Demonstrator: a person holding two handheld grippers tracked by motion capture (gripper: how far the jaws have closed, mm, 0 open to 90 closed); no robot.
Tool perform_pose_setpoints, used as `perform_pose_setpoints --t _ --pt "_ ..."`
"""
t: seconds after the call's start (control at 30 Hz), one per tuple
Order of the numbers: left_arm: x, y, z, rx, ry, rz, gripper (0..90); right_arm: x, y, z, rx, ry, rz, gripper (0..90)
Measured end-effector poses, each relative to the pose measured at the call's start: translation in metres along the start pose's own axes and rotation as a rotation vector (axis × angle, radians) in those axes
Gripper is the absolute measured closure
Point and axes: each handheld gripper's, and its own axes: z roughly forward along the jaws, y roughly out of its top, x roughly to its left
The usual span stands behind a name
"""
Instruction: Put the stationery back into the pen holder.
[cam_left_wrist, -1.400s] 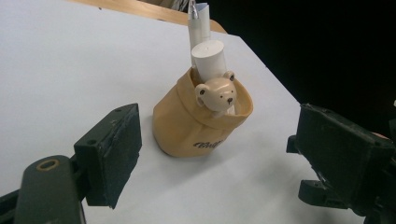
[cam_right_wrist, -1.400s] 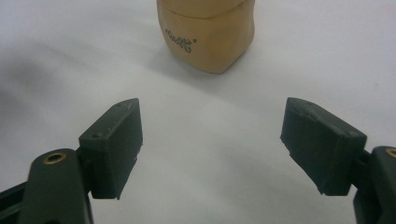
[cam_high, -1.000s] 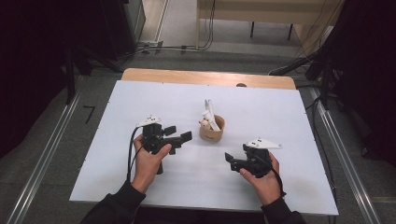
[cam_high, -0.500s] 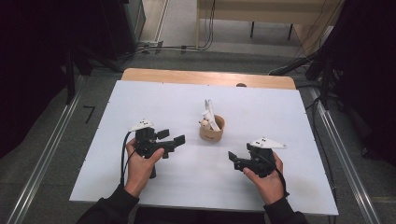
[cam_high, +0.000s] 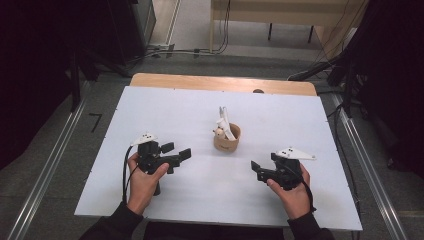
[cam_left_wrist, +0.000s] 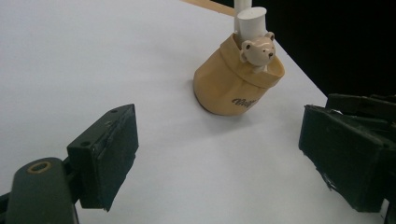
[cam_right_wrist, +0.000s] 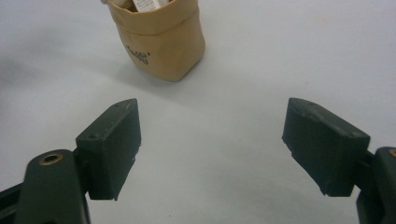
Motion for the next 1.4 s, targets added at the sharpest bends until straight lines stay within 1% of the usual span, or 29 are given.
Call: perform_pose_setpoints --t 0.2,0.27,0.47,0.6,0.63,0.93,1.07,1.17,1.4 --pt "0.004 -0.003 -0.004 0.007 0.014 0.001 12.6 -0.004 -0.001 -0.003 -0.007 -0.011 0.010 18.0" --pt "0.005 -0.003 -0.006 0.007 0.022 0.007 12.7 -0.006 -0.001 -0.005 -0.011 -0.015 0.014 18.1" --pt "0.009 -0.006 -0.011 0.002 0.037 0.001 12.6 -0.011 -0.002 -0.008 -0.012 -0.027 0.024 18.1" --pt "0.010 -0.007 -0.014 0.001 0.045 0.005 12.6 -0.014 -0.004 -0.010 -0.011 -0.042 0.017 18.0" --pt "0.010 -0.007 -0.014 0.000 0.046 0.000 12.6 -0.014 -0.005 -0.010 -0.012 -0.046 0.014 18.0" --pt "0.014 -0.009 -0.021 -0.005 0.063 0.001 12.6 -0.021 -0.007 -0.015 -0.015 -0.058 0.029 18.0" --pt "0.015 -0.009 -0.025 -0.012 0.075 0.008 12.7 -0.024 -0.008 -0.018 -0.021 -0.064 0.035 18.0" --pt "0.015 -0.009 -0.028 -0.019 0.092 0.024 12.7 -0.026 -0.009 -0.019 -0.021 -0.066 0.037 18.1" --pt "0.018 -0.010 -0.034 -0.028 0.099 0.012 12.6 -0.031 -0.010 -0.023 -0.024 -0.077 0.049 18.0"
